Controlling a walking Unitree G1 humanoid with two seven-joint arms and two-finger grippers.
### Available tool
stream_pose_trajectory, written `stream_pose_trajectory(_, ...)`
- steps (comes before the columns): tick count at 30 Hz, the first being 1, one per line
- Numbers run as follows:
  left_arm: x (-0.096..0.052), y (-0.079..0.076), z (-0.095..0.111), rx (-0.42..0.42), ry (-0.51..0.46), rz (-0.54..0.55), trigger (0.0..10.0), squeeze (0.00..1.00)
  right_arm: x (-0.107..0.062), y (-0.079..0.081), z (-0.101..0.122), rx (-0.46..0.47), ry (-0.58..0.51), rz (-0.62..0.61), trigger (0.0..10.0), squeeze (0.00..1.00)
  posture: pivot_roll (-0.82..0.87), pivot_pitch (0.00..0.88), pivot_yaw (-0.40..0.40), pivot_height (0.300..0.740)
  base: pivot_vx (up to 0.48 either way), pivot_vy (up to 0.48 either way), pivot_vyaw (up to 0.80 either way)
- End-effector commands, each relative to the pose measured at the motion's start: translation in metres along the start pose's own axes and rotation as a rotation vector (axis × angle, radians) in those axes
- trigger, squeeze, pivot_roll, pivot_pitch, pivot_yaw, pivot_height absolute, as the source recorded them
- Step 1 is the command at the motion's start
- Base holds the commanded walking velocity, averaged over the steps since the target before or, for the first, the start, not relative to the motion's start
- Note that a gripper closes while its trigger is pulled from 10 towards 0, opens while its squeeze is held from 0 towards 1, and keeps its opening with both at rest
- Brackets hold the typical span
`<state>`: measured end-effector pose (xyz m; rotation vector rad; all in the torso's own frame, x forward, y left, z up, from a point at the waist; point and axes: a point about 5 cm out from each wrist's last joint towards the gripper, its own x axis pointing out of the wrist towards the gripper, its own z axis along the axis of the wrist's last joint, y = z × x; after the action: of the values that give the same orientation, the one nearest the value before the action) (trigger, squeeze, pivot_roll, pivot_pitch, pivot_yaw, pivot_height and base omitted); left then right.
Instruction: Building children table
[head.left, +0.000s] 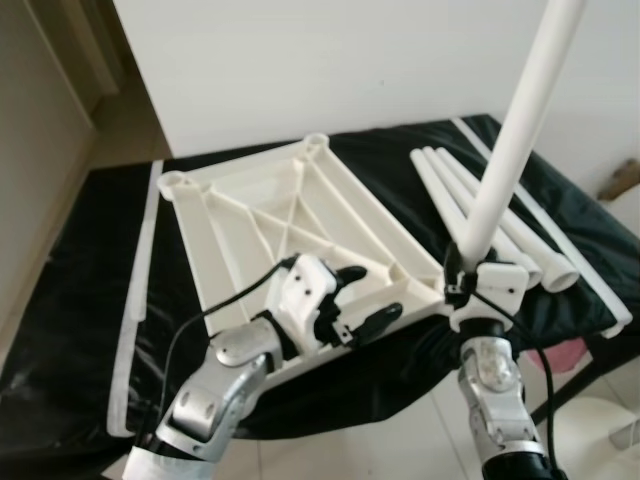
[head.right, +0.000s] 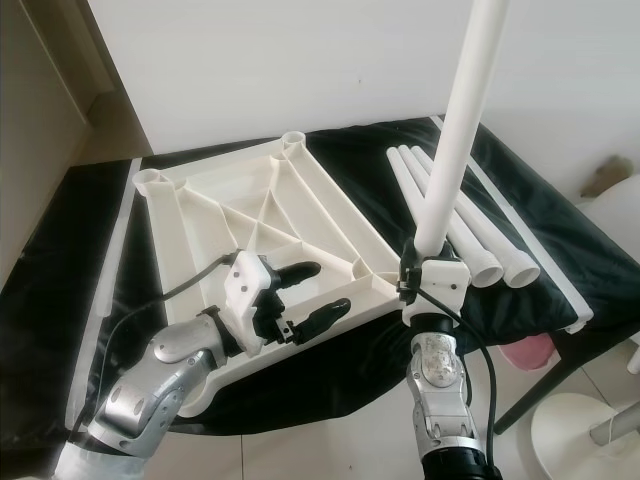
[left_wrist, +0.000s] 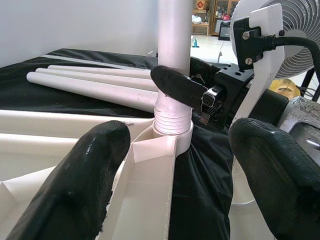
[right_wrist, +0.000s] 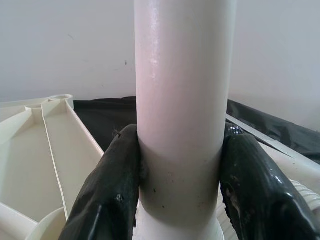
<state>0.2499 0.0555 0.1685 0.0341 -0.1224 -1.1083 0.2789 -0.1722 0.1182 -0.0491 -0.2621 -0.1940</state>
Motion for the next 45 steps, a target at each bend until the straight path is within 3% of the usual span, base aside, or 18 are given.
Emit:
stream_pose_trajectory(1,0.000,-0.001,0.000,0.009,0.000,-0.008,10.0,0.00,-0.018,-0.011,-0.037,-0.042,0.214,-0.029,10.0,0.00,-0.01,0.000,0.054,0.740,0.000,0.000,0.00)
stream_pose_trajectory(4,0.000,-0.001,0.000,0.009,0.001,-0.011,10.0,0.00,-0.020,-0.011,-0.038,-0.046,0.216,-0.028,10.0,0.00,-0.01,0.000,0.055,0.740,0.000,0.000,0.00)
stream_pose_trajectory(6,0.000,-0.001,0.000,0.008,0.001,-0.012,10.0,0.00,-0.019,-0.012,-0.037,-0.042,0.209,-0.021,10.0,0.05,-0.01,0.000,0.055,0.740,0.000,0.000,0.00)
stream_pose_trajectory(7,0.000,-0.001,0.000,0.009,0.001,-0.014,10.0,0.00,-0.019,-0.012,-0.035,-0.033,0.196,-0.016,10.0,1.00,-0.01,0.000,0.056,0.740,0.000,0.000,0.00)
stream_pose_trajectory(16,0.001,-0.001,-0.001,0.010,0.003,-0.020,10.0,0.00,-0.006,-0.020,-0.022,-0.043,0.118,0.057,10.0,0.98,-0.02,0.000,0.060,0.740,0.000,0.000,0.00)
stream_pose_trajectory(17,0.002,-0.001,0.000,0.011,0.002,-0.023,10.0,0.00,0.003,-0.025,-0.016,-0.046,0.099,0.103,10.0,0.00,-0.02,0.000,0.060,0.740,0.000,0.000,0.00)
stream_pose_trajectory(21,0.003,-0.001,0.000,0.011,0.000,-0.025,10.0,0.00,0.012,-0.030,-0.011,-0.054,0.084,0.148,10.0,0.00,-0.02,0.000,0.061,0.740,0.000,0.000,0.00)
stream_pose_trajectory(23,0.004,-0.001,0.000,0.012,-0.002,-0.030,10.0,0.00,0.030,-0.035,0.000,-0.077,0.051,0.254,10.0,0.00,-0.03,0.000,0.064,0.740,0.000,0.000,0.00)
stream_pose_trajectory(27,0.005,-0.002,0.000,0.014,-0.004,-0.036,10.0,0.00,0.046,-0.037,0.010,-0.093,0.026,0.340,10.0,0.00,-0.03,0.000,0.061,0.740,0.000,0.000,0.00)
stream_pose_trajectory(32,0.006,-0.001,0.001,0.018,-0.009,-0.030,10.0,0.00,0.067,-0.026,0.026,-0.093,-0.002,0.512,10.0,0.00,-0.02,0.000,0.054,0.740,0.000,0.000,0.00)
stream_pose_trajectory(38,0.006,-0.001,0.001,0.019,-0.011,-0.024,10.0,0.00,0.072,-0.021,0.029,-0.100,0.008,0.597,10.0,0.00,-0.02,0.000,0.050,0.740,0.000,0.000,0.00)
stream_pose_trajectory(39,0.006,0.000,0.002,0.020,-0.013,-0.019,10.0,0.00,0.077,-0.022,0.029,-0.099,0.026,0.653,0.0,0.00,-0.01,0.000,0.046,0.740,0.000,0.000,0.00)
stream_pose_trajectory(45,0.004,0.002,0.003,0.022,-0.016,-0.001,10.0,0.00,0.085,-0.028,0.030,-0.109,0.050,0.701,0.0,0.00,-0.01,0.000,0.041,0.740,0.000,0.000,0.00)
